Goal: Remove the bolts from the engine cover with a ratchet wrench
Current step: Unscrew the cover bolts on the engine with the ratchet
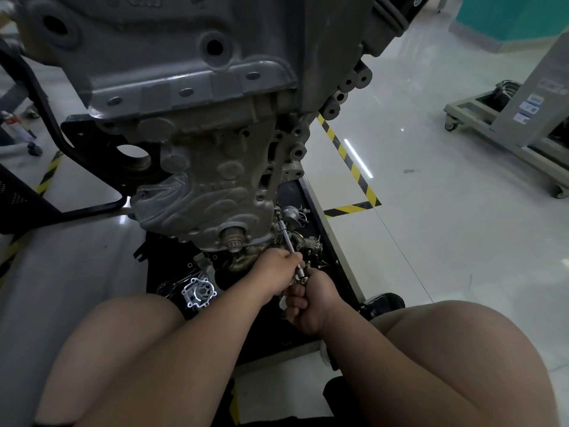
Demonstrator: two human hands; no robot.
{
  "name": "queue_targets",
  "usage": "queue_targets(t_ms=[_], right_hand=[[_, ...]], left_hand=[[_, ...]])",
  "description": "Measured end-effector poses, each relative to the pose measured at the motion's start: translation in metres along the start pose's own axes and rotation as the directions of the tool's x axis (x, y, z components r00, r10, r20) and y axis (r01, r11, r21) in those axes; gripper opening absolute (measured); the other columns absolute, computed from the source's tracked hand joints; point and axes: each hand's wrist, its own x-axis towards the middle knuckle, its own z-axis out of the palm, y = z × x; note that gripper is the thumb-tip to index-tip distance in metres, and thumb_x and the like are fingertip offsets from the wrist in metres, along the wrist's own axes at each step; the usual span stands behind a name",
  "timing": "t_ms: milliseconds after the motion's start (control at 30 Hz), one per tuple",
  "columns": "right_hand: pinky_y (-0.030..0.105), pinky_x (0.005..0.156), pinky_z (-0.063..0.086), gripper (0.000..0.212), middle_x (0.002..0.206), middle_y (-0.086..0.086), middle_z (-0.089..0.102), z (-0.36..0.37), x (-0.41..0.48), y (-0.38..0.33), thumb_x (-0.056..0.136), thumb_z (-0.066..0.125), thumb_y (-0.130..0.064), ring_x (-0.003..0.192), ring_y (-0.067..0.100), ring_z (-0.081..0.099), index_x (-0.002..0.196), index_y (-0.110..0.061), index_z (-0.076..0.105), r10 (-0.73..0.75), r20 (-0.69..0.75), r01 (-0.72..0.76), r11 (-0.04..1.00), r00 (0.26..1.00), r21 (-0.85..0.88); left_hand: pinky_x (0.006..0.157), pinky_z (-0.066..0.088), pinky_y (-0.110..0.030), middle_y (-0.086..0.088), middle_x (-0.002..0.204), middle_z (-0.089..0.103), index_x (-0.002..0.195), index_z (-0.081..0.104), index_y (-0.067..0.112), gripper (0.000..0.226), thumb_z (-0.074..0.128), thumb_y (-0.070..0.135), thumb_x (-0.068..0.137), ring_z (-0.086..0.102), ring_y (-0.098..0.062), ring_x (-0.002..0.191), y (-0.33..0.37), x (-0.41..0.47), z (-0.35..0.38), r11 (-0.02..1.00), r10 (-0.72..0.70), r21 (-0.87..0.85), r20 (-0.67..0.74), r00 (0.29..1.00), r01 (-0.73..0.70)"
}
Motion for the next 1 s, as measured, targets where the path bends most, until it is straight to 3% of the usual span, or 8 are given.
queue_targets(t_ms=[333,467,533,633,700,767,867,1000], right_hand=[[0.020,0.043,0.026,0.035,0.048,-0.001,0.044,0.001,-0.003,0.008,0.101,0.037,-0.030,0.035,0.011,0.032,0.073,-0.015,0.051,-0.255,-0.173,0.245,0.966,0.951,-0.082],[0.021,0.040,0.033,0.012,0.071,0.008,0.056,0.001,-0.006,0.013,0.101,0.042,-0.025,0.039,0.011,0.041,0.108,-0.019,0.050,-0.443,-0.187,0.402,0.889,0.877,-0.220],[0.027,0.050,0.045,0.022,0.094,0.008,0.064,-0.001,-0.009,0.016,0.101,0.046,-0.027,0.056,0.015,0.054,0.122,-0.027,0.046,-0.510,-0.157,0.449,0.839,0.846,-0.307],[0.042,0.083,0.054,0.037,0.110,-0.003,0.062,-0.003,-0.012,0.021,0.101,0.046,-0.026,0.093,0.024,0.063,0.135,-0.035,0.037,-0.601,-0.075,0.490,0.712,0.796,-0.503],[0.035,0.079,0.053,0.043,0.110,-0.011,0.058,-0.004,-0.012,0.023,0.102,0.043,-0.025,0.095,0.018,0.065,0.142,-0.036,0.031,-0.646,-0.021,0.498,0.608,0.763,-0.618],[0.031,0.068,0.050,0.044,0.107,-0.013,0.058,-0.004,-0.013,0.025,0.102,0.041,-0.024,0.084,0.013,0.065,0.142,-0.038,0.028,-0.665,0.016,0.494,0.539,0.747,-0.683],[0.040,0.077,0.054,0.028,0.108,-0.004,0.060,-0.005,-0.013,0.027,0.103,0.037,-0.026,0.092,0.023,0.065,0.122,-0.045,0.030,-0.678,0.043,0.501,0.497,0.733,-0.708],[0.041,0.075,0.057,0.015,0.084,-0.006,0.065,-0.006,-0.010,0.026,0.105,0.032,-0.030,0.076,0.021,0.069,0.115,-0.027,0.041,-0.607,-0.034,0.463,0.641,0.794,-0.613]], left_hand=[[0.045,0.030,-0.021,0.005,0.053,0.059,0.067,0.068,0.020,0.032,0.057,0.033,0.093,0.047,-0.007,0.041,0.000,0.002,0.001,0.998,0.042,0.046,-0.076,0.996,-0.039],[0.040,0.028,-0.018,0.010,0.040,0.053,0.068,0.067,0.019,0.031,0.057,0.032,0.093,0.042,0.001,0.030,0.002,0.000,0.002,0.997,0.050,0.063,-0.084,0.995,-0.045],[0.041,0.029,-0.017,0.009,0.041,0.053,0.073,0.070,0.015,0.029,0.058,0.031,0.093,0.045,-0.003,0.035,0.003,0.000,0.002,0.998,0.050,0.052,-0.086,0.995,-0.046],[0.046,0.030,-0.021,0.003,0.052,0.057,0.079,0.073,0.010,0.030,0.058,0.032,0.093,0.045,-0.009,0.042,0.004,-0.001,0.001,0.997,0.053,0.065,-0.097,0.994,-0.047],[0.047,0.030,-0.021,0.003,0.052,0.057,0.078,0.072,0.009,0.031,0.058,0.032,0.093,0.044,-0.007,0.042,0.005,-0.001,0.001,0.995,0.057,0.090,-0.100,0.993,-0.048],[0.046,0.030,-0.022,0.003,0.050,0.055,0.078,0.071,0.007,0.033,0.058,0.033,0.093,0.043,-0.007,0.040,0.004,-0.001,0.001,0.993,0.059,0.109,-0.106,0.993,-0.047],[0.047,0.032,-0.023,0.002,0.053,0.056,0.080,0.071,0.005,0.033,0.057,0.032,0.094,0.044,-0.009,0.043,0.004,-0.001,0.000,0.993,0.056,0.106,-0.114,0.992,-0.044],[0.040,0.030,-0.017,0.007,0.047,0.057,0.068,0.067,0.016,0.032,0.055,0.030,0.094,0.048,-0.005,0.039,0.003,-0.002,-0.002,0.993,0.050,0.116,-0.104,0.993,-0.038]])
